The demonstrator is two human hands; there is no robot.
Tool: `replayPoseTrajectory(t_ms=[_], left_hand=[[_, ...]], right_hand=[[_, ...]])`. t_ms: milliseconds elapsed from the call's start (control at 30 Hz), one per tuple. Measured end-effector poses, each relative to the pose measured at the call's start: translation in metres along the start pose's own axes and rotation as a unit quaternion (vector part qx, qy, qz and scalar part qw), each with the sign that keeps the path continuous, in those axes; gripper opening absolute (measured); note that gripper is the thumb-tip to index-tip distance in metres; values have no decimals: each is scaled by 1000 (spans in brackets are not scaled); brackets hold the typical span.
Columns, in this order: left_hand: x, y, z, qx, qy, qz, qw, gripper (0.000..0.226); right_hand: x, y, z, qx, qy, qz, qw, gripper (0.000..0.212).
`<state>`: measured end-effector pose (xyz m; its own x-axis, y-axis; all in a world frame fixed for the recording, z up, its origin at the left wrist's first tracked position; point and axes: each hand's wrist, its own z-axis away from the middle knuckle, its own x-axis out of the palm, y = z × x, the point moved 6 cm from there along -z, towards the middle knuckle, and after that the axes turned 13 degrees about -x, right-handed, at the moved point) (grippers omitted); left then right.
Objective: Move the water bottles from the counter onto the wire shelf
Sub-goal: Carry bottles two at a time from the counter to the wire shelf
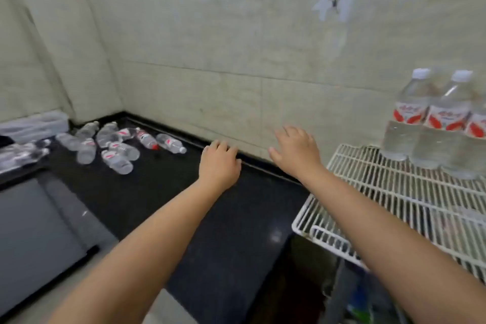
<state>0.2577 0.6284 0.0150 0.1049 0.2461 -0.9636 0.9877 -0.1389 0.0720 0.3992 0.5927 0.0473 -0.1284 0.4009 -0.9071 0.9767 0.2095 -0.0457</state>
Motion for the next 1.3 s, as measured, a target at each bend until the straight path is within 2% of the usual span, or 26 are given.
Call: replayPoseTrajectory(t_ms=[100, 300, 533, 767, 1000, 1133, 1300], left_hand=[[23, -107, 18, -58, -22, -15, 998, 42], [66, -281, 43, -126, -73, -40, 989, 39], [99, -427, 52, -181, -132, -41, 974, 38], [138, -527, -1, -214, -158, -23, 964, 42], [165, -619, -119, -242, -178, -30, 953, 42], [174, -658, -186, -229, -176, -34, 957, 44], [208, -702, -253, -208, -192, -25, 959, 48]], right_hand=[[55, -96, -23, -41, -30, -38, 998, 43], [162, -256, -45, -54, -105, -88, 989, 46], [252, -384, -75, -67, -172, -125, 975, 41], [320, -434, -165, -68, -167, -153, 972, 39], [392, -457, -313, -69, -166, -166, 969, 38], [422, -458, -388, -44, -165, -166, 971, 38], [470, -472, -453, -35, -201, -151, 967, 36]])
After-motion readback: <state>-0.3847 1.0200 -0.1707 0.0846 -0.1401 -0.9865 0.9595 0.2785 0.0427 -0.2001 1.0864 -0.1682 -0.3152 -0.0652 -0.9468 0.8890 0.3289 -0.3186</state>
